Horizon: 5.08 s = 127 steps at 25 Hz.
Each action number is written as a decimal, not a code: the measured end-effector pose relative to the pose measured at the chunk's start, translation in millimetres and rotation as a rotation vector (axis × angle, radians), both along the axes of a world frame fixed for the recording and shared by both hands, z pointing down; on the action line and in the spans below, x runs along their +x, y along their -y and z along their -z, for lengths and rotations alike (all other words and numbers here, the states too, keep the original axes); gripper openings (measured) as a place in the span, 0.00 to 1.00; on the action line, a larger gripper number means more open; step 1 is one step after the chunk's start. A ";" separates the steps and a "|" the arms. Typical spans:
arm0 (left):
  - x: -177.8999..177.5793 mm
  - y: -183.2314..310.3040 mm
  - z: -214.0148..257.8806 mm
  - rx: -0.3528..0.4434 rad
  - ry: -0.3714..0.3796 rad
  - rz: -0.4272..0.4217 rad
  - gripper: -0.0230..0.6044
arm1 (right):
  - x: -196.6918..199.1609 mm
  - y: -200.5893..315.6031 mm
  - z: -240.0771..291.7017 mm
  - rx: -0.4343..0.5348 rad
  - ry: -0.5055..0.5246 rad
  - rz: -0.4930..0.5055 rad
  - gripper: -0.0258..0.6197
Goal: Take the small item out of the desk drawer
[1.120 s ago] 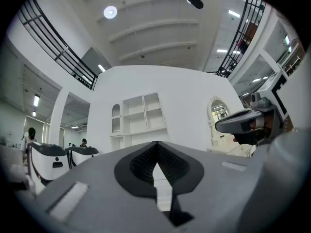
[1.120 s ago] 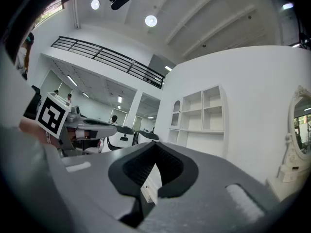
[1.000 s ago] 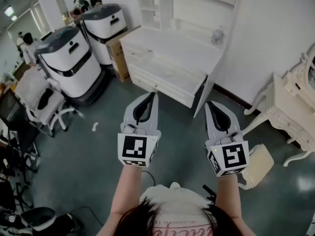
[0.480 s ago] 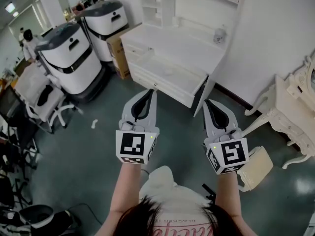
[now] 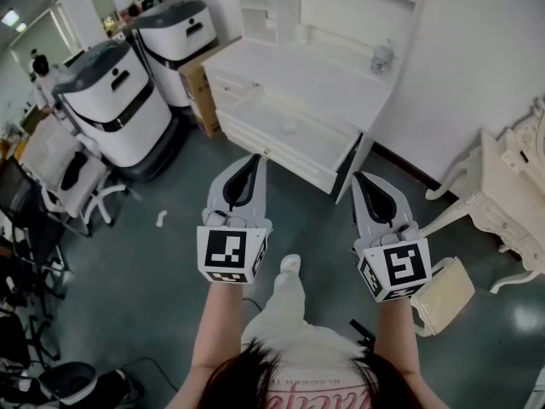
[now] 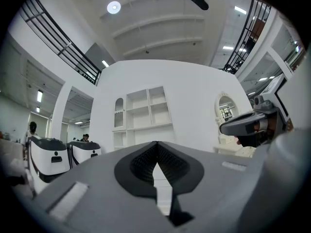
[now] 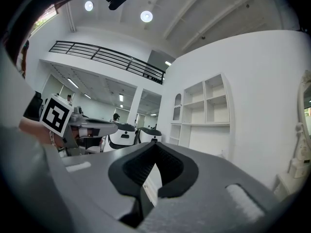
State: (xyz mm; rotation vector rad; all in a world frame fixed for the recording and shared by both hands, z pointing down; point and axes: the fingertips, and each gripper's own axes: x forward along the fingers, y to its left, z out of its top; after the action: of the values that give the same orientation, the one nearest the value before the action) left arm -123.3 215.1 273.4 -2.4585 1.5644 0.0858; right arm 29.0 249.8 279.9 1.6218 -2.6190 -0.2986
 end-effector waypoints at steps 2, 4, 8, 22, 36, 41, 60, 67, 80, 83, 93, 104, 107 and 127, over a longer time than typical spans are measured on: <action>1.9 18.0 -0.3 -0.003 -0.002 -0.001 0.05 | 4.2 16.9 -0.3 -0.003 -0.004 -0.005 0.04; 3.6 37.6 -0.9 -0.007 -0.007 0.001 0.05 | 8.6 35.3 -0.7 -0.007 -0.006 -0.007 0.04; 4.6 81.9 -2.5 -0.019 -0.019 0.003 0.05 | 12.8 77.4 -1.2 -0.018 -0.016 -0.010 0.04; 4.7 245.3 3.9 -0.049 -0.024 -0.021 0.05 | 17.7 236.3 11.6 -0.028 -0.010 -0.042 0.04; 2.6 329.8 1.2 -0.072 -0.056 -0.068 0.05 | 18.5 316.8 9.8 -0.050 -0.006 -0.074 0.04; -0.4 344.0 -7.0 -0.100 -0.063 -0.052 0.05 | 23.0 327.4 3.2 -0.074 -0.007 -0.073 0.04; 11.8 417.2 -11.1 -0.095 -0.052 0.057 0.05 | 50.1 429.2 1.3 -0.079 0.012 0.026 0.04; 17.9 447.2 -8.5 -0.093 -0.055 0.110 0.05 | 60.1 467.0 -2.6 -0.096 0.018 0.073 0.04; 38.9 478.9 -17.3 -0.151 -0.020 0.122 0.30 | 75.3 506.1 -7.4 -0.116 0.036 0.122 0.04; 42.7 483.8 -21.2 -0.168 -0.019 0.110 0.36 | 76.9 512.0 -9.8 -0.122 0.040 0.125 0.04; 52.8 493.0 -39.3 -0.224 0.002 0.071 0.78 | 82.2 517.3 -23.3 -0.161 0.074 0.113 0.04; 45.5 498.2 -88.3 -0.355 0.042 0.030 0.77 | 84.3 517.0 -69.9 -0.299 0.151 0.041 0.04; 45.2 497.4 -108.9 -0.408 0.050 0.015 0.77 | 88.0 514.3 -88.3 -0.346 0.153 0.012 0.04; 60.6 489.7 -223.8 -0.700 0.169 -0.101 0.71 | 98.6 507.2 -174.5 -0.554 0.103 -0.064 0.04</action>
State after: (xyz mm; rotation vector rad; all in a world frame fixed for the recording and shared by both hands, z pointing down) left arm -62.6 -274.6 497.3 -2.9372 1.5810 -0.7560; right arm 127.6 -257.4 454.5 1.5386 -2.3977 0.4834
